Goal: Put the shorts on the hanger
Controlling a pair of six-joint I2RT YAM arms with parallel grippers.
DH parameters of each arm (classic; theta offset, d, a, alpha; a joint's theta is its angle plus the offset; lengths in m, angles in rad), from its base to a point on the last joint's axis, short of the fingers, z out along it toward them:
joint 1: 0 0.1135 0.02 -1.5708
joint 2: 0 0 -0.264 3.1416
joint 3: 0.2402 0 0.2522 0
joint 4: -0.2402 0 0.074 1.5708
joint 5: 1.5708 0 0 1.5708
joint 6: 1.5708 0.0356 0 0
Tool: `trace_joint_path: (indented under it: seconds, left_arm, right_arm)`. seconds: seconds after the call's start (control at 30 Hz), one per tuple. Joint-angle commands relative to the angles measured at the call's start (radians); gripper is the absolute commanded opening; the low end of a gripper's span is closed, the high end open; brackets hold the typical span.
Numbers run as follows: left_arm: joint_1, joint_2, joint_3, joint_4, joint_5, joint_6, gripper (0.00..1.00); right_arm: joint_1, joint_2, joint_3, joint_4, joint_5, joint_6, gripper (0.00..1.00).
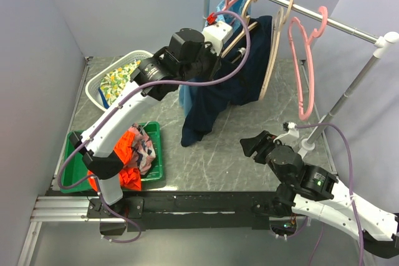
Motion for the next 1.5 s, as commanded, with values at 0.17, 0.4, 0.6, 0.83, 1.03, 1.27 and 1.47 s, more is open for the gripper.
trace_joint_path:
  seconds: [0.17,0.4,0.6,0.83,1.03,1.27,1.47]
  left_arm:
    - [0.001,-0.069,0.055,0.240,-0.009,0.004,0.01]
    - [0.001,-0.013,0.121,0.243,-0.009,0.025,0.01]
    - [0.001,0.013,0.117,0.282,-0.006,0.031,0.01]
    - [0.001,0.072,0.157,0.291,0.022,0.031,0.01]
    - [0.001,0.089,0.148,0.317,0.042,0.031,0.01]
    - [0.001,0.062,0.073,0.374,0.014,0.025,0.12]
    - [0.003,0.005,0.021,0.400,-0.007,0.024,0.46]
  right_arm:
    - [-0.004,-0.001,-0.021,0.028,0.000,0.013,0.69]
    - [-0.003,0.009,-0.022,0.040,-0.013,0.018,0.69]
    - [-0.003,-0.003,-0.022,0.037,-0.013,0.021,0.69]
    - [-0.004,-0.009,-0.013,0.026,-0.011,0.022,0.69]
    - [-0.004,-0.012,-0.009,0.022,-0.013,0.022,0.69]
    - [-0.003,-0.024,-0.013,0.017,-0.014,0.027,0.69]
    - [-0.004,-0.015,-0.010,0.025,-0.016,0.022,0.69]
